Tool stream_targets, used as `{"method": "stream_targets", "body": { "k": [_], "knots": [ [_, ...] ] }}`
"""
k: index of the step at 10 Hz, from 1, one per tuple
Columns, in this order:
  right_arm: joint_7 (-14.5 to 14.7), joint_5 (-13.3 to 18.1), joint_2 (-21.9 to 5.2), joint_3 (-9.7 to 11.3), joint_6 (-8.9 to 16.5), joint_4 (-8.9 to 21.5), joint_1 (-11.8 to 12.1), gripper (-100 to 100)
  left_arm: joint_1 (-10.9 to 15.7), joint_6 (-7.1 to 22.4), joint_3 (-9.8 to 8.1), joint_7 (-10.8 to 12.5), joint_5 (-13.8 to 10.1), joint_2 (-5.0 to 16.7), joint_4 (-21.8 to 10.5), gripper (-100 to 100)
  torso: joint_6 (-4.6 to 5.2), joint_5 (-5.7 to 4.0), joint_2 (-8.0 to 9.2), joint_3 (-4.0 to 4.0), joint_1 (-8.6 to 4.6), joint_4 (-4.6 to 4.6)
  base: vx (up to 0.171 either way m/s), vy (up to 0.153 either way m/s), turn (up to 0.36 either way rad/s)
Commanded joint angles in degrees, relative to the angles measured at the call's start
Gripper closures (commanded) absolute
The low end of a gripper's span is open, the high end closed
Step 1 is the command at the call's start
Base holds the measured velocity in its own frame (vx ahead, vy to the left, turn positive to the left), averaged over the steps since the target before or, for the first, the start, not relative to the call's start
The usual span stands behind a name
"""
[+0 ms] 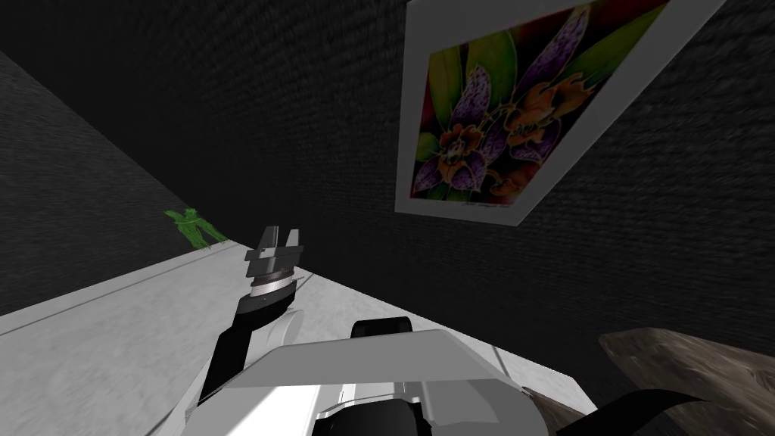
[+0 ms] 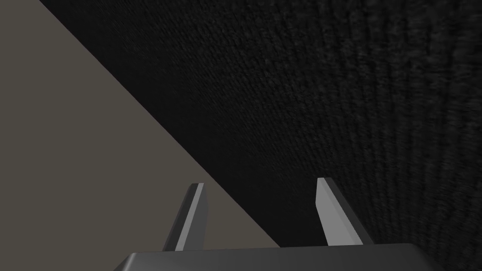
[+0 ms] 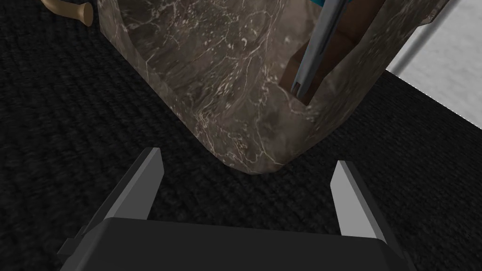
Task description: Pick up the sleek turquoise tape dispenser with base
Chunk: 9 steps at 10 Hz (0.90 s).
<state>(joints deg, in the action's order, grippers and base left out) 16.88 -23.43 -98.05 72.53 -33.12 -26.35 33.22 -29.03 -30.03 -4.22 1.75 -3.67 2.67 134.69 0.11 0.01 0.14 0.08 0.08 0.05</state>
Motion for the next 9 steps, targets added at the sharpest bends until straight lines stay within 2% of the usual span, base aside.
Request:
{"method": "stream_targets", "body": {
  "k": [1,4,5,6,8,9],
  "knots": [
    [-1.6,-0.99,-1.48,0.07,-1.3,-0.25,-0.12,-100,0.0,0.0,0.0,0.0,0.0,0.0,0.0,0,0.0,0.0,0.0,0.0,0.0,0.0,0.032,0.005,-0.053],
    [-3.26,-2.51,-2.46,0.48,-2.84,-1.21,-0.03,-100,0.0,0.0,0.0,0.0,0.0,0.0,0.0,0,0.0,-0.05,-0.07,-0.04,-0.18,-0.02,0.045,-0.028,-0.024],
    [-3.83,-3.93,-2.57,0.86,-3.84,-2.73,0.39,-100,0.0,0.0,0.0,0.0,0.0,0.0,0.0,0,0.01,-0.06,-0.03,-0.01,-0.2,0.0,0.032,-0.072,-0.061],
    [-3.19,-5.18,-1.92,1.21,-4.28,-4.75,1.32,-100,0.0,0.0,-0.01,0.0,0.0,0.01,0.0,0,0.03,-0.08,-0.01,0.0,-0.33,0.0,0.011,-0.125,-0.114],
    [-3.19,-5.18,-1.92,1.21,-4.28,-4.75,1.32,-100,0.0,0.0,-0.01,0.0,0.0,0.01,0.0,0,0.02,-0.16,0.13,0.08,-0.51,0.04,-0.002,-0.075,-0.012],
    [-1.77,-6.42,-0.77,1.57,-4.41,-7.18,2.63,-100,0.0,0.0,-0.01,0.0,0.0,0.01,0.0,0,0.0,-0.12,0.14,0.09,-0.35,0.04,-0.025,-0.104,-0.128]
  ]
}}
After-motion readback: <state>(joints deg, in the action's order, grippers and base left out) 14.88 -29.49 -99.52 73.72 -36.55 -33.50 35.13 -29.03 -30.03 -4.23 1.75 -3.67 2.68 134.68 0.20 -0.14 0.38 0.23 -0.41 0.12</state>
